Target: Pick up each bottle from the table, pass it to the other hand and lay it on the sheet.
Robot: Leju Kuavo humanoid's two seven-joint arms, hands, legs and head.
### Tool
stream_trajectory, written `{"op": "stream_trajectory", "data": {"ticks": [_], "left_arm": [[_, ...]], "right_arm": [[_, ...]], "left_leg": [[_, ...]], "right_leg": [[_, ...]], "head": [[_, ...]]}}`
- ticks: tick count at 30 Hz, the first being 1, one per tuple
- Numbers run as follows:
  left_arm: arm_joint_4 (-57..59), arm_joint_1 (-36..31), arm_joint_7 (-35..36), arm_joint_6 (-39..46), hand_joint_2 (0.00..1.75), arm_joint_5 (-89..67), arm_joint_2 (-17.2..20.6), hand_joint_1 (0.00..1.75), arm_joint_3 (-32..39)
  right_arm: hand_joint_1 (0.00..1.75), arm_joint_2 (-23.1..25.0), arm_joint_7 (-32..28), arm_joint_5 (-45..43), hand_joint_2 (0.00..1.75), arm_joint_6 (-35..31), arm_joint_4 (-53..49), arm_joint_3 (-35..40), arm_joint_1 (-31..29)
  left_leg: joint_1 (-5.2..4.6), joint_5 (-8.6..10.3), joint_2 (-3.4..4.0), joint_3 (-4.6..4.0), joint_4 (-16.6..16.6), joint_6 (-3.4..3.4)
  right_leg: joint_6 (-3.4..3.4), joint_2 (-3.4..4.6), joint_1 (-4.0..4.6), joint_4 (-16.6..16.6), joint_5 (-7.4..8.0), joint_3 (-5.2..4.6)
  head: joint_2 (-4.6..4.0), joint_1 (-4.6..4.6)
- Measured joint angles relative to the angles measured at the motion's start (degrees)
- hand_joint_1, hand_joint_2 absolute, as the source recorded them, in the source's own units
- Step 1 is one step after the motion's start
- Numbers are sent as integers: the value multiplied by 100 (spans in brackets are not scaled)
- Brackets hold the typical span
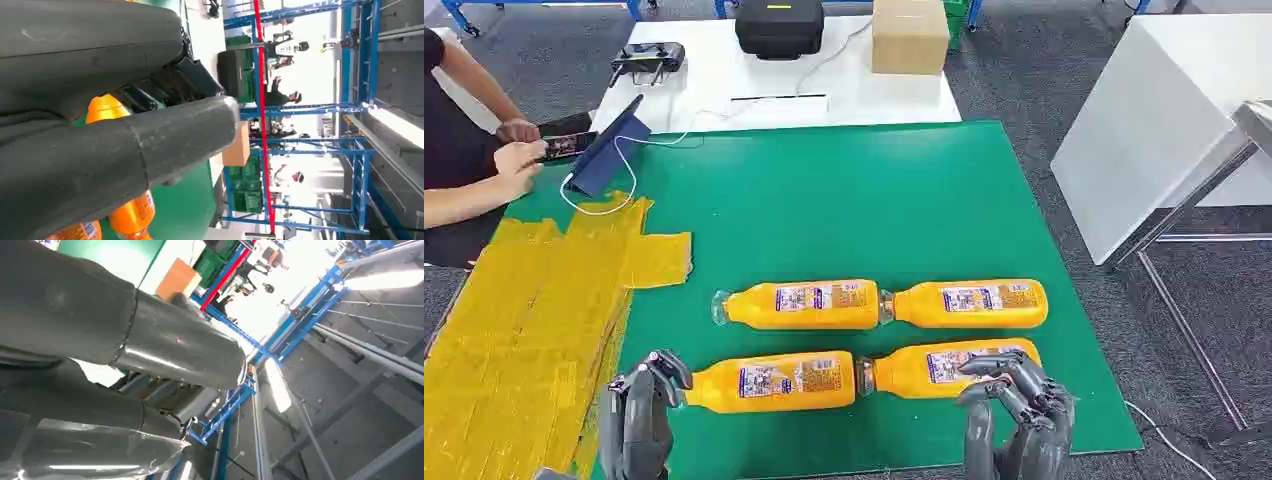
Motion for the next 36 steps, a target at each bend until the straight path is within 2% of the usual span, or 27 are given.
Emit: {"op": "stream_trajectory", "data": {"ticks": [3, 4, 5, 6, 8, 10, 12, 15, 18, 19, 20, 21, 28, 29, 36], "left_arm": [[0, -29, -132, 7, 0, 147, 7, 175, 2], [21, -234, -390, -103, 0, 610, 74, 175, 30], [147, -707, -459, -417, 0, 1141, 184, 175, 147], [359, -1249, -403, -883, 0, 1509, 262, 175, 400], [676, -2039, -369, -1507, 0, 1615, 291, 175, 983], [878, -2360, -369, -1772, 0, 1524, 297, 175, 1442], [942, -2465, -365, -1842, 0, 1443, 280, 175, 1648], [999, -2539, -374, -1853, 0, 1397, 256, 175, 1819], [1032, -2560, -382, -1847, 0, 1368, 236, 175, 1906], [1032, -2561, -389, -1829, 0, 1362, 229, 56, 1928], [1032, -2561, -393, -1807, 0, 1346, 227, 0, 1952], [1032, -2561, -398, -1799, 0, 1311, 225, 0, 1963], [1032, -2559, -251, -1740, 0, 1244, 205, 0, 2007], [1032, -2558, -245, -1740, 0, 1239, 205, 0, 2009], [1121, -2559, -160, -1808, 0, 1200, 203, 0, 2107]], "right_arm": [[175, -9, 9, -136, 0, 90, 0, 9, -35], [175, -149, 28, -586, 0, 414, 54, 39, -287], [175, -285, 6, -1231, 0, 920, 292, -42, -839], [175, -354, -39, -2119, 0, 1702, 640, -260, -1450], [175, -389, -90, -4161, 0, 2869, 1172, -860, -2192], [175, -378, -114, -5602, 0, 3160, 1484, -1317, -2561], [175, -356, -114, -5719, 0, 3237, 1589, -1547, -2707], [175, -319, -111, -4736, 0, 3259, 1685, -1718, -2772], [175, -304, -101, -4610, 0, 3270, 1742, -1812, -2806], [175, -297, -98, -4612, 0, 3287, 1762, -1825, -2820], [110, -291, -98, -4618, 0, 3289, 1777, -1829, -2832], [0, -278, -105, -4632, 0, 3278, 1790, -1845, -2840], [0, -195, 131, -4617, 0, 3086, 1932, -1867, -2979], [0, -203, 186, -4541, 175, 3084, 1967, -1867, -3008], [0, -505, 1426, -3131, 175, 3707, 2606, -1532, -3482]], "left_leg": [[0, 0, -1, -4, 0, 0], [0, 4, -1, -13, -1, -1], [0, 22, 1, -17, 0, 0], [-1, 37, 4, -7, 0, -5], [-8, 68, -2, -2, 1, 11], [-9, 92, -15, -8, 6, 14], [-7, 96, -11, -13, 6, 10], [-6, 88, -10, -19, 6, 3], [-2, 83, -11, -41, 5, -1], [-2, 83, -11, -46, 5, -1], [-2, 82, -9, -48, 4, -1], [-2, 82, -9, -49, 4, -1], [-5, 79, -10, -50, 4, 4], [-5, 79, -10, -50, 4, 4], [-4, 79, -8, -49, 5, 4]], "right_leg": [[0, 0, 0, 0, 0, 0], [0, 0, 0, 0, 4, -8], [-10, 1, 0, 0, 21, -14], [-20, 2, 0, -1, 43, -12], [-6, -3, -7, -3, 55, 0], [10, -13, -10, 1, 70, -4], [-2, -14, -11, 4, 81, -9], [-3, -13, -8, 6, 77, -20], [-9, -14, -5, 6, 69, -40], [-10, -14, -5, 6, 69, -44], [-9, -14, -5, 6, 69, -46], [-9, -14, -5, 5, 69, -46], [-8, -14, -7, 4, 68, -45], [-8, -14, -7, 5, 68, -45], [-8, -13, -10, 5, 69, -45]], "head": [[0, -2], [0, 0], [2, 2], [0, 0], [0, 2], [0, 0], [0, -2], [0, -2], [2, -2], [0, 0], [2, -2], [0, -2], [0, -2], [0, 0], [0, 0]]}}
